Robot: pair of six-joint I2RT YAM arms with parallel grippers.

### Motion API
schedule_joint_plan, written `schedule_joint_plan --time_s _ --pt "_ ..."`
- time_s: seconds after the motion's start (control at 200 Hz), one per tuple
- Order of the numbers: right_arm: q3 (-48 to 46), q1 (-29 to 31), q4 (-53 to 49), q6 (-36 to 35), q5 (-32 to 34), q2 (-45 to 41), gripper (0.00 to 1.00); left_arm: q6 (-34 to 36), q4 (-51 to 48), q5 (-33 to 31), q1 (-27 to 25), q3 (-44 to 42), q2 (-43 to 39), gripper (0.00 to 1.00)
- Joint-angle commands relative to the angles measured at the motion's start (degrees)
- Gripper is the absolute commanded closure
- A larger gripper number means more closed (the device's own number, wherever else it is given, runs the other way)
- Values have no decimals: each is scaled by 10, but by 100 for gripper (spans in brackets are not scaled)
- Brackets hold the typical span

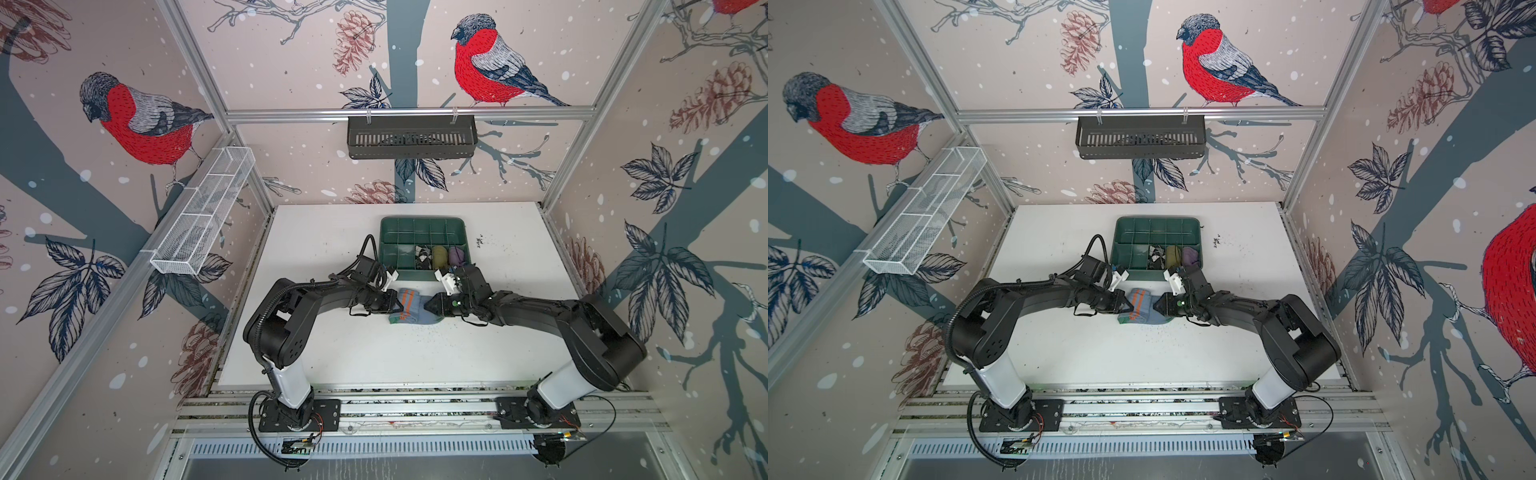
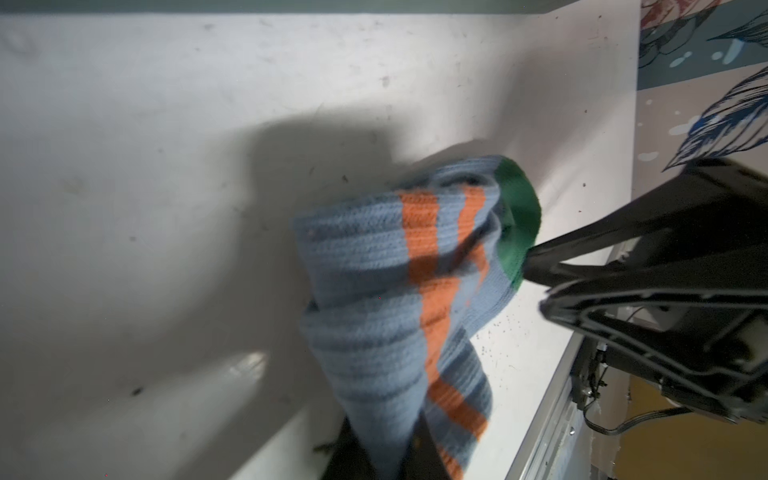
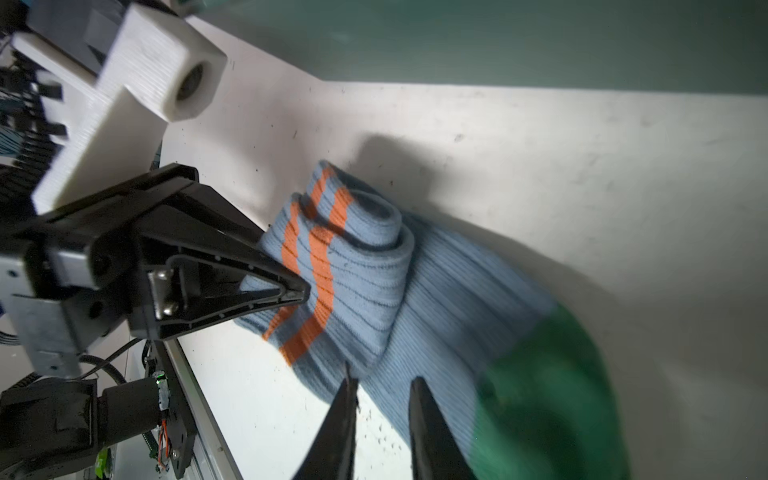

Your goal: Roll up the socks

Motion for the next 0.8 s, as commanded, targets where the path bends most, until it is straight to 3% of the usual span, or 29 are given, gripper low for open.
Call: schedule_joint_plan --time_s 0.0,0.405,0.795 --pt "-3 -14 -27 -19 10 -7 76 36 -80 -56 -4 20 -7 100" --pt "-14 -29 1 -23 1 41 87 69 -246 -195 -53 134 12 100" --pt "-38 -18 41 -10 -17 46 89 47 -417 -376 -160 307 88 100"
